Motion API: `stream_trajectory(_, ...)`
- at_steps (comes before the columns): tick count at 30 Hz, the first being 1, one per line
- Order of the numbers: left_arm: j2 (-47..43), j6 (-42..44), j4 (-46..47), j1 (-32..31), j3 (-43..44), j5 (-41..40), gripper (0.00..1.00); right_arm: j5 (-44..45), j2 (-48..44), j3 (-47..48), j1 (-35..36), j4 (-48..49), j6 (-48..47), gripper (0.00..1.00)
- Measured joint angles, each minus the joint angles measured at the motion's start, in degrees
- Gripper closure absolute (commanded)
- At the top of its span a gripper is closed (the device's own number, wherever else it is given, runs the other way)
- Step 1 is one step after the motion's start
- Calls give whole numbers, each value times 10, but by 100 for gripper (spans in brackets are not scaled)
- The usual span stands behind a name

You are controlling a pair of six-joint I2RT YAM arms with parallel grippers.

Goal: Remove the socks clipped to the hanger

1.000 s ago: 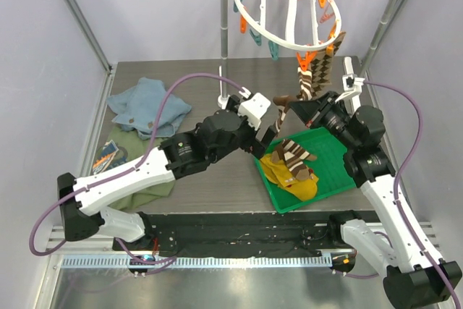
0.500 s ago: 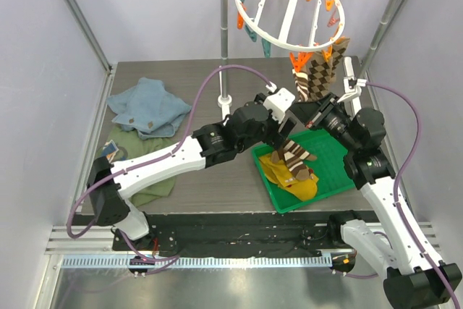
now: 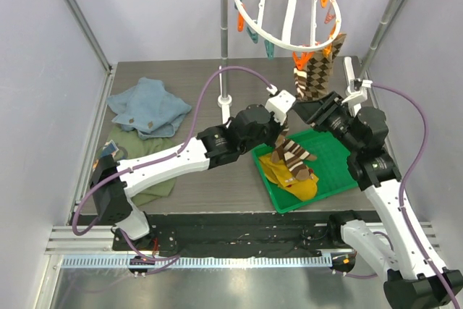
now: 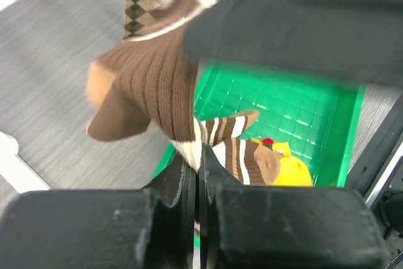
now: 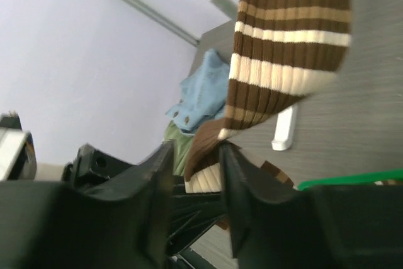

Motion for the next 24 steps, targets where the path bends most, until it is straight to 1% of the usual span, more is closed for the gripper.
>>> stream_trajectory(3, -7, -8, 11, 0, -27, 0, 100, 40, 2, 43, 1, -78, -21, 40)
stream_trajectory(4, -10, -12, 12, 0, -37, 1, 100, 54, 1, 59, 1, -101, -28, 39)
stream_trajectory(10, -17, -30, 21, 0, -63, 9, 100, 155, 2, 156, 2, -196, -61, 36)
stream_trajectory(14, -19, -44, 34, 0, -69, 21, 100, 226, 40, 238, 2, -215, -94, 36)
stream_trajectory(16, -19, -52, 38, 0, -70, 28, 100, 243, 60, 267, 2, -211, -116, 36)
stream_trajectory(18, -19, -59, 43, -2, -72, 32, 100, 243, 87, 296, 2, -216, -131, 39)
stream_trajectory(22, -19, -71, 50, -3, -80, 31, 100, 249, 157, 367, 2, -226, -135, 43)
stream_trajectory(24, -19, -74, 56, -4, -83, 23, 100, 258, 180, 375, 2, -230, -135, 47)
